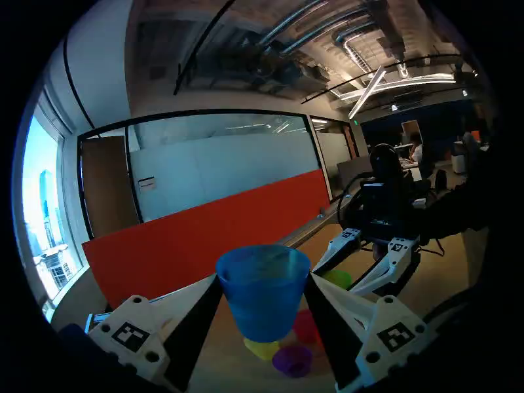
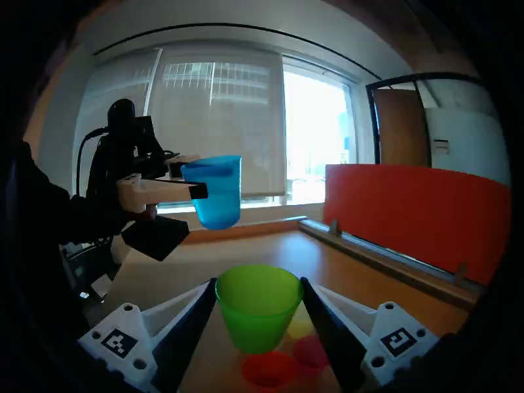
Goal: Pour water
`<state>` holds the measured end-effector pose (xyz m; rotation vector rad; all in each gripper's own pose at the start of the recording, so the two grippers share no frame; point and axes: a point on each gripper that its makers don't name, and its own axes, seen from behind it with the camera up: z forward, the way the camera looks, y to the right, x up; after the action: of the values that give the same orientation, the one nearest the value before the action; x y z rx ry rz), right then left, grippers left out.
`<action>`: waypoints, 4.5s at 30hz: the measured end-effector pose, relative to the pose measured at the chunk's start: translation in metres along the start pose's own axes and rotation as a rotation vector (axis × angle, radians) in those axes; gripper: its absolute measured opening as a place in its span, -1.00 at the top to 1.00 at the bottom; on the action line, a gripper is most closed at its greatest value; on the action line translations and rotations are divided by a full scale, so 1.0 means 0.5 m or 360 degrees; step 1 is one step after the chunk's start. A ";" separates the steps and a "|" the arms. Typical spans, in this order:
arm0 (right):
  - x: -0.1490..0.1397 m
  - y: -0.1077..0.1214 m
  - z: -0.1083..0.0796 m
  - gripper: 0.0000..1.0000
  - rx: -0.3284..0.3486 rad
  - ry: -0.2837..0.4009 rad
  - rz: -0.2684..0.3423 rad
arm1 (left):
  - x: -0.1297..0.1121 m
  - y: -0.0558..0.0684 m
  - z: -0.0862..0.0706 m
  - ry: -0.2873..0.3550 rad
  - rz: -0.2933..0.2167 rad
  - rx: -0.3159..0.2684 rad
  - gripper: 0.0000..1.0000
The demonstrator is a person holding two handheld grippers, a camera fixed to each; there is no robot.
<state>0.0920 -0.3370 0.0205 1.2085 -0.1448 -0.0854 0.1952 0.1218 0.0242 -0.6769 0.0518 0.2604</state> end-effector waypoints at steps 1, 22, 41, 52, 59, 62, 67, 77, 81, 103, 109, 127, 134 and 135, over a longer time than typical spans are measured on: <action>0.000 -0.002 0.001 -0.89 0.0005 0.0002 0.0003 | 0.000 0.000 0.000 0.0000 0.0002 0.0000 -0.68; -0.011 -0.046 0.013 -0.88 0.0084 -0.0003 0.0014 | 0.006 0.001 -0.001 -0.0005 0.0104 0.0004 -0.68; -0.032 -0.072 0.020 -0.88 0.0124 -0.0015 0.0027 | -0.001 0.008 0.004 -0.0035 0.0244 0.0020 -0.68; -0.037 -0.090 0.022 -0.88 0.0147 -0.0027 0.0015 | -0.003 0.010 0.009 -0.0048 0.0320 0.0025 -0.67; -0.046 -0.100 0.023 -0.89 0.0164 -0.0032 0.0019 | -0.001 0.013 0.009 -0.0054 0.0369 0.0030 -0.68; -0.050 -0.104 0.025 -0.88 0.0171 -0.0036 0.0019 | -0.002 0.014 0.008 -0.0060 0.0388 0.0034 -0.68; -0.055 -0.110 0.028 -0.89 0.0182 -0.0039 0.0018 | -0.002 0.016 0.007 -0.0063 0.0437 0.0042 -0.67; -0.059 -0.125 0.031 -0.89 0.0202 -0.0048 0.0010 | 0.001 0.015 0.004 -0.0060 0.0495 0.0053 -0.67; -0.060 -0.130 0.032 -0.89 0.0211 -0.0048 0.0008 | 0.002 0.014 0.002 -0.0061 0.0511 0.0053 -0.67; -0.060 -0.134 0.035 -0.88 0.0215 -0.0050 0.0001 | -0.007 0.037 -0.005 -0.0088 0.0639 0.0001 -0.67; -0.058 -0.133 0.035 -0.88 0.0213 -0.0049 0.0000 | -0.007 0.037 -0.006 -0.0091 0.0651 0.0002 -0.67; -0.058 -0.135 0.041 -0.89 0.0222 -0.0047 -0.0016 | -0.009 0.042 -0.012 -0.0106 0.0715 -0.0005 -0.67; -0.056 -0.135 0.041 -0.88 0.0218 -0.0046 -0.0019 | -0.012 0.051 -0.013 -0.0112 0.0754 -0.0012 -0.67; -0.055 -0.135 0.042 -0.88 0.0218 -0.0046 -0.0020 | -0.014 0.052 -0.013 -0.0114 0.0760 -0.0013 -0.67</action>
<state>0.0623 -0.3761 -0.0372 1.3453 -0.1708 -0.1051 0.1823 0.1355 0.0041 -0.6567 0.1444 0.7437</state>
